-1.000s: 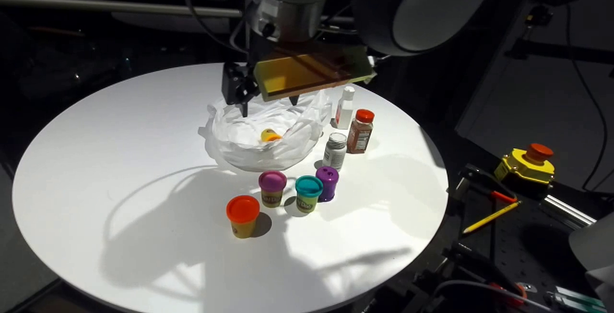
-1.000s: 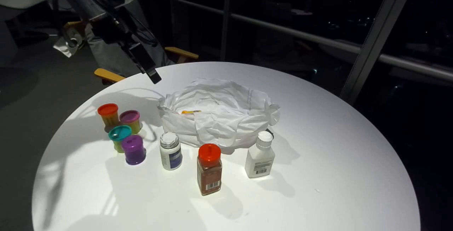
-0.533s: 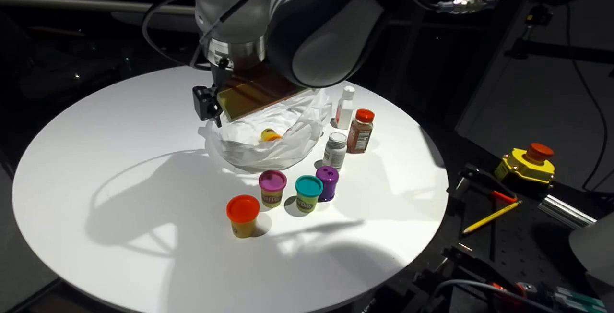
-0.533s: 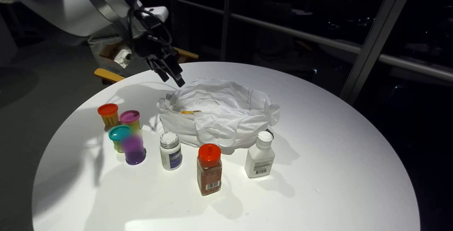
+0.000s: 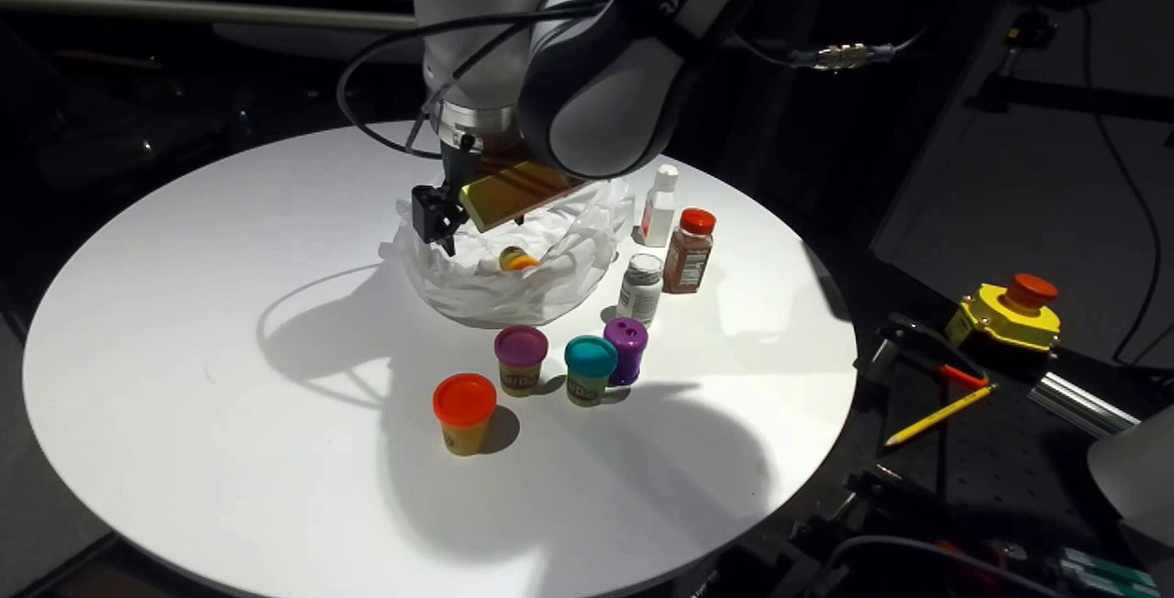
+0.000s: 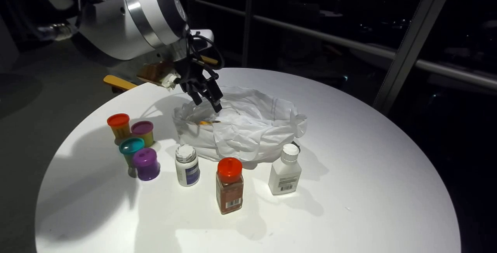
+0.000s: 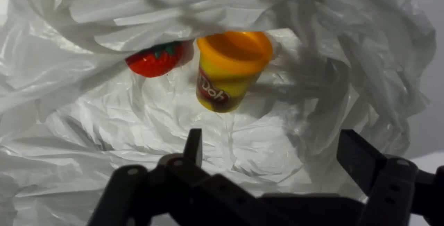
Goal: Remove the contents in the plastic bag and put them on the table.
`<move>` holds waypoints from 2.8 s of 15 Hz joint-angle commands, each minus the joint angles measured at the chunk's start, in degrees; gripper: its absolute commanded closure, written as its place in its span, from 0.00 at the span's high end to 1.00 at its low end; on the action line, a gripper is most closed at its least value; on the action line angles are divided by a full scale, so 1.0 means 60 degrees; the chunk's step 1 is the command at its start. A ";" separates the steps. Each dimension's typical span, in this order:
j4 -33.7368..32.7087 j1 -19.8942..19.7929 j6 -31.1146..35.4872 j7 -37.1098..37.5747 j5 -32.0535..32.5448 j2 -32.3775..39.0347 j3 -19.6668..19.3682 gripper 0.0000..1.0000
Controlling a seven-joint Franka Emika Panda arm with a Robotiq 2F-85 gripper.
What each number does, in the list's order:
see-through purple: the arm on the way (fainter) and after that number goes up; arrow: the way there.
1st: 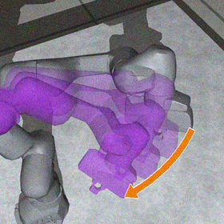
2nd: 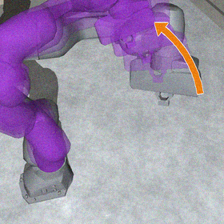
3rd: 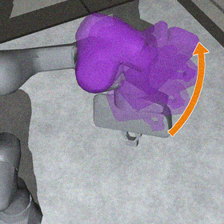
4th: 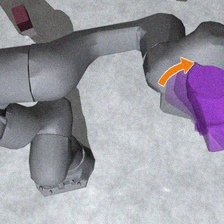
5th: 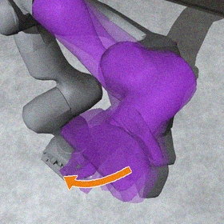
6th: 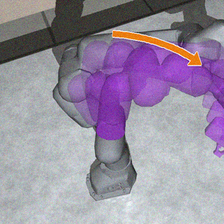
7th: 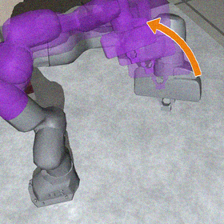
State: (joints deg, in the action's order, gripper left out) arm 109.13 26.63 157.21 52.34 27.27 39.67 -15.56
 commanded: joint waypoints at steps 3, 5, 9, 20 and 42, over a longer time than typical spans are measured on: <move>-0.0181 -0.1040 0.0156 -0.1297 -0.1101 0.0378 0.0762 1.00; -0.0314 -0.1196 0.0059 -0.1574 -0.1467 0.0577 0.0868 1.00; -0.0510 -0.1238 -0.0049 -0.1978 -0.2064 0.0857 0.0940 0.74; 0.1735 -0.0256 0.0945 -0.0389 -0.2363 -0.1108 -0.0295 0.18; 0.6055 0.4687 0.4297 0.4031 0.1720 -0.2287 -0.5473 0.18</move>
State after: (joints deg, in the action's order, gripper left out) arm 146.13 47.71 179.82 72.67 35.85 23.45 -40.92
